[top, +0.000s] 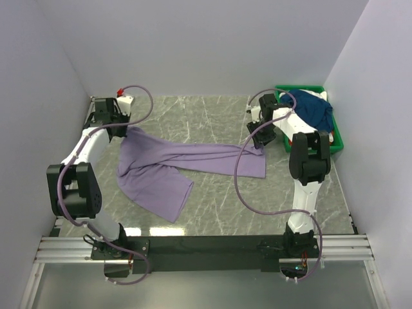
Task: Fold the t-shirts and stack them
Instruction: Flatten the tshirt out
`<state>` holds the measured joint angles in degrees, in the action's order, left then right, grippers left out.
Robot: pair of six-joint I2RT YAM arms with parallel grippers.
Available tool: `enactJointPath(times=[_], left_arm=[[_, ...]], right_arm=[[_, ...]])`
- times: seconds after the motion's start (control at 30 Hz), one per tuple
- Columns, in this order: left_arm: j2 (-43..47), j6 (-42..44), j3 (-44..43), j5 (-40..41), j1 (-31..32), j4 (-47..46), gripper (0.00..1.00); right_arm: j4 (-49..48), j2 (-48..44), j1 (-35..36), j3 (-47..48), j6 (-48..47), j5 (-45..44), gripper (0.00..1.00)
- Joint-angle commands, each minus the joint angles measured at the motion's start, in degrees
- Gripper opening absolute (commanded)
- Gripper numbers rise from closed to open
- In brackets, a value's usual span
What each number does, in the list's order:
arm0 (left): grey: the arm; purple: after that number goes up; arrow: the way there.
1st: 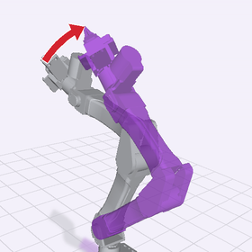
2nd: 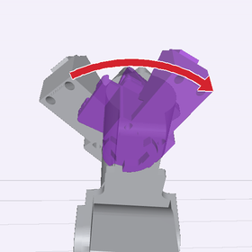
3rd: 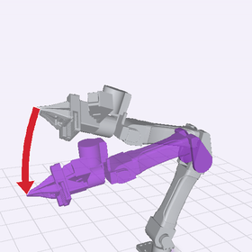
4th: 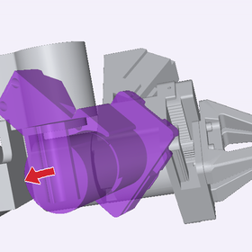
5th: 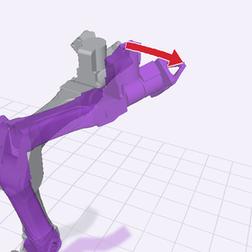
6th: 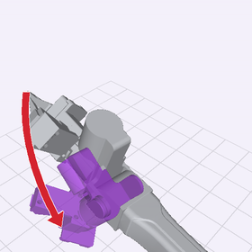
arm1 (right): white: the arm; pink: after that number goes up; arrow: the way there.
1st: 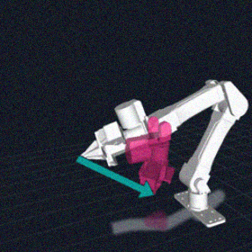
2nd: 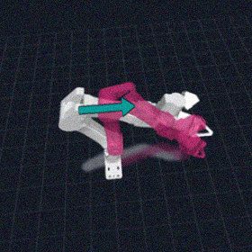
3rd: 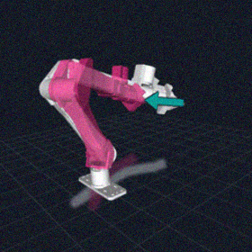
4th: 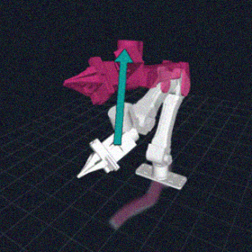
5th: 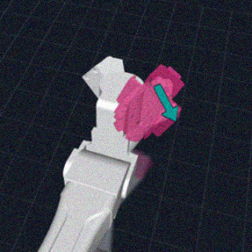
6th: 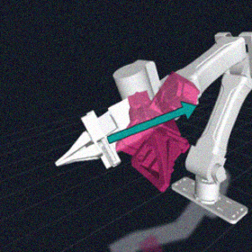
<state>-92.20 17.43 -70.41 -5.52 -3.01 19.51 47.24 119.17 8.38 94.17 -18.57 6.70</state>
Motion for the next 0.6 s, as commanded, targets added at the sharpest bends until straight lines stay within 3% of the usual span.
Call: enactJointPath(times=[0.0,0.2,0.33,0.43,0.47,0.57], left_arm=[[-0.8,0.0,-0.8,-0.6,-1.1,-1.9,0.01],[-1.6,0.6,-0.3,-2.3,-1.2,-1.0,0.01],[-2.3,1.0,-1.0,-1.7,-1.2,-0.5,0.01],[-2.8,1.3,-1.5,-0.9,-1.2,-0.7,0.01],[-3.2,1.4,-1.6,-0.3,-1.3,-0.8,0.01],[-4.0,0.7,-2.4,2.7,-1.3,-1.8,0.01]], right_arm=[[1.6,-2.3,-1.5,2.7,0.5,2.8,0.52],[3.4,-2.1,-2.8,3.9,-0.9,7.7,0.52],[1.8,-2.0,-2.8,4.8,-0.4,4.4,0.52],[1.9,-1.4,-3.0,7.1,-0.4,4.5,0.56],[2.6,-0.8,-3.0,9.2,-0.2,4.7,0.64],[5.4,1.9,-3.1,12.5,0.0,6.4,0.64]])
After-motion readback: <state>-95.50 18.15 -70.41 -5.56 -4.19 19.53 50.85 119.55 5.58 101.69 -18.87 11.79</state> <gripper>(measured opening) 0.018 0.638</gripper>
